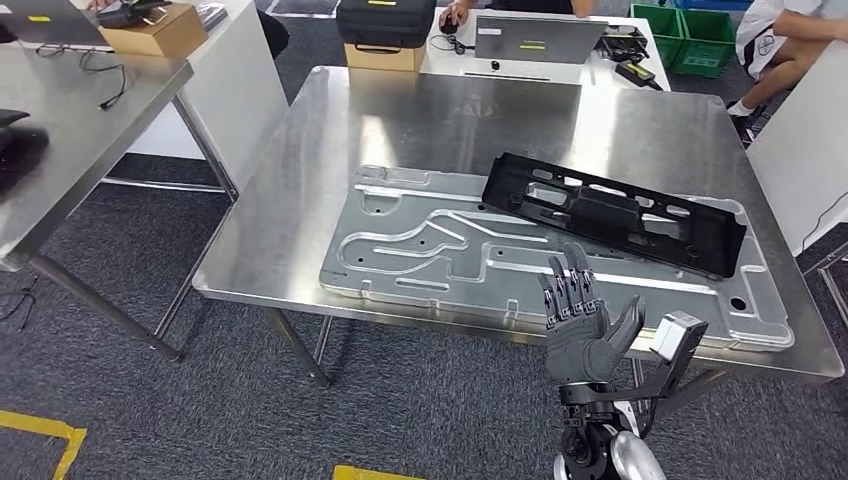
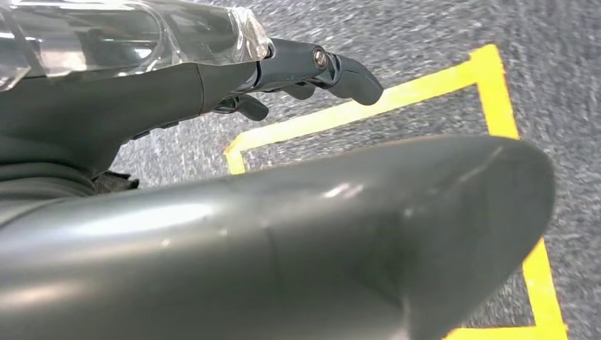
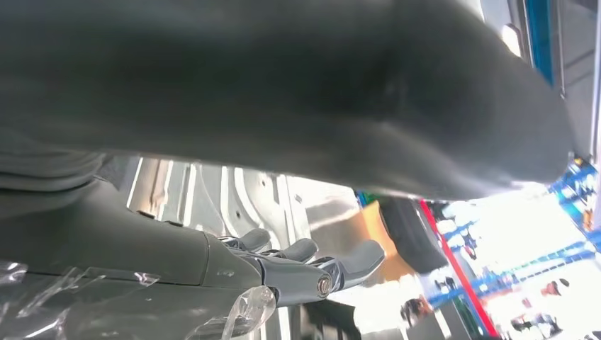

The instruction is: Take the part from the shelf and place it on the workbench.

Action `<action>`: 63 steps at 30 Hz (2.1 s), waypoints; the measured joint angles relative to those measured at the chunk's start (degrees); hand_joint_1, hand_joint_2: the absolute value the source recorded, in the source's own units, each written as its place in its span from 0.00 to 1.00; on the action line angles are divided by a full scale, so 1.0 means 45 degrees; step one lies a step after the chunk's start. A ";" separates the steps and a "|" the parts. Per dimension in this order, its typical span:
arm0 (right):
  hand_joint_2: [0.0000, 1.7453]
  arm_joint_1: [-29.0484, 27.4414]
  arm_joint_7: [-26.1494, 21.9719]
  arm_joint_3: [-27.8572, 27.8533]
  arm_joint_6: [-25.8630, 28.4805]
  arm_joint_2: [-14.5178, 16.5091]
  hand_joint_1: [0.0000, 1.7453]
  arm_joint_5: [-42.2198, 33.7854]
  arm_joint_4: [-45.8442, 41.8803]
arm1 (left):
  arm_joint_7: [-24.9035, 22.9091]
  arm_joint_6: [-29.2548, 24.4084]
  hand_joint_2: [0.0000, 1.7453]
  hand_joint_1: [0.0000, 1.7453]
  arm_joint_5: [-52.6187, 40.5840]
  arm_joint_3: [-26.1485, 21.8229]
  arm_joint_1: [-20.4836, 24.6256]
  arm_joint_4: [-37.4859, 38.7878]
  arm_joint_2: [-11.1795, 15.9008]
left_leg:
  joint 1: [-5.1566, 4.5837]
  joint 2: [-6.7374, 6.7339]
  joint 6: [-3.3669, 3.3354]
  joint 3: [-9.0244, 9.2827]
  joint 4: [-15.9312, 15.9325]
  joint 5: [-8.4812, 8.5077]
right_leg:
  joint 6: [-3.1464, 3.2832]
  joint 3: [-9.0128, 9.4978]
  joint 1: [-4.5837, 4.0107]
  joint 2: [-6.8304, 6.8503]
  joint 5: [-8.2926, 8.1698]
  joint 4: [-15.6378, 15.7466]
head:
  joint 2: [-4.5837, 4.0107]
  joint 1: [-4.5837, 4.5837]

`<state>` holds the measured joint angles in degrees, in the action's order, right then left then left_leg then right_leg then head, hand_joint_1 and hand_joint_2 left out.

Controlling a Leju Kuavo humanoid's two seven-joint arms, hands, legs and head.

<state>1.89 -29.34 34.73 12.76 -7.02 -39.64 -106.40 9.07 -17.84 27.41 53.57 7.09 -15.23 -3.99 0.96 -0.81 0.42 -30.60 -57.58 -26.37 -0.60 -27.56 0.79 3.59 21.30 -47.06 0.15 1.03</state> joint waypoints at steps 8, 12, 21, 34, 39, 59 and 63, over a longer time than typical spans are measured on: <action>0.00 -0.0031 -0.0179 0.0000 -0.0158 0.0049 0.00 -0.0179 0.0021 | -0.0160 -0.0004 0.00 0.00 0.0013 0.0006 -0.0005 0.0002 0.0005 | -0.0063 -0.0119 -0.0629 0.0928 0.2242 0.1036 | -0.0551 -0.0523 0.0004 -0.0045 0.0737 -0.1156 | 0.0000 -0.0021; 0.00 -0.0125 -0.0198 0.0000 -0.0233 0.0049 0.00 -0.0289 0.0097 | -0.0279 -0.0008 0.00 0.00 0.0005 0.0036 -0.0027 0.0005 0.0005 | -0.0128 0.0455 -0.0792 0.0775 0.2227 0.1154 | -0.0568 -0.2117 0.0000 -0.0718 0.2353 -0.4772 | 0.0000 -0.0022; 0.00 -0.0090 0.0214 0.0010 -0.0648 0.0066 0.00 -0.0922 0.0506 | -0.0418 -0.0005 0.00 0.00 0.0008 0.0106 -0.0052 0.0006 -0.0040 | -0.0171 0.1634 -0.0435 0.0507 0.2201 0.1285 | -0.0025 -0.0013 -0.0050 -0.1611 0.0189 -0.0187 | 0.0000 -0.0030; 0.00 0.0091 0.0661 0.0275 -0.1067 0.0281 0.00 -0.1325 0.2055 | -0.0460 -0.0010 0.00 0.00 0.0028 0.0153 -0.0002 0.0010 -0.0026 | -0.0204 -0.0738 -0.0251 0.0436 0.2195 0.1339 | -0.0150 0.0096 -0.0136 0.0404 0.0247 -0.0063 | 0.0002 -0.0010; 0.00 0.0182 0.0650 0.0392 -0.1126 0.0340 0.00 -0.1361 0.2425 | -0.0533 -0.0018 0.00 0.00 0.0021 0.0162 -0.0061 0.0010 -0.0017 | -0.0124 -0.0016 -0.0627 0.0391 0.2345 0.1519 | -0.0432 -0.0462 -0.0040 -0.0136 0.1207 -0.1431 | 0.0001 -0.0001; 0.00 0.0145 0.0701 0.0697 -0.1201 0.0369 0.00 -0.1804 0.3867 | -0.0627 -0.0024 0.00 0.00 0.0030 0.0412 -0.0034 0.0010 0.0018 | -0.0085 0.0359 -0.0060 -0.2028 -0.2064 -0.0143 | 0.0052 0.0025 0.0045 -0.0403 0.0172 0.0021 | 0.0000 0.0000; 0.00 0.0181 0.0695 0.0777 -0.1277 0.0374 0.00 -0.1926 0.4113 | -0.0617 -0.0028 0.00 0.00 0.0051 0.0437 0.0028 0.0010 0.0034 | -0.0200 -0.0471 -0.0217 -0.0038 0.1758 0.1425 | -0.0126 0.0188 -0.0019 0.0092 0.0329 0.0003 | 0.0002 0.0007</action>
<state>2.71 -26.21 38.23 7.01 -5.33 -48.31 -87.90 6.29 -17.96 27.64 55.54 7.22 -15.19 -3.84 0.07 -2.93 -0.56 -30.77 -49.67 -19.96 -1.17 -26.71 0.71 4.01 22.78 -47.04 0.16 1.07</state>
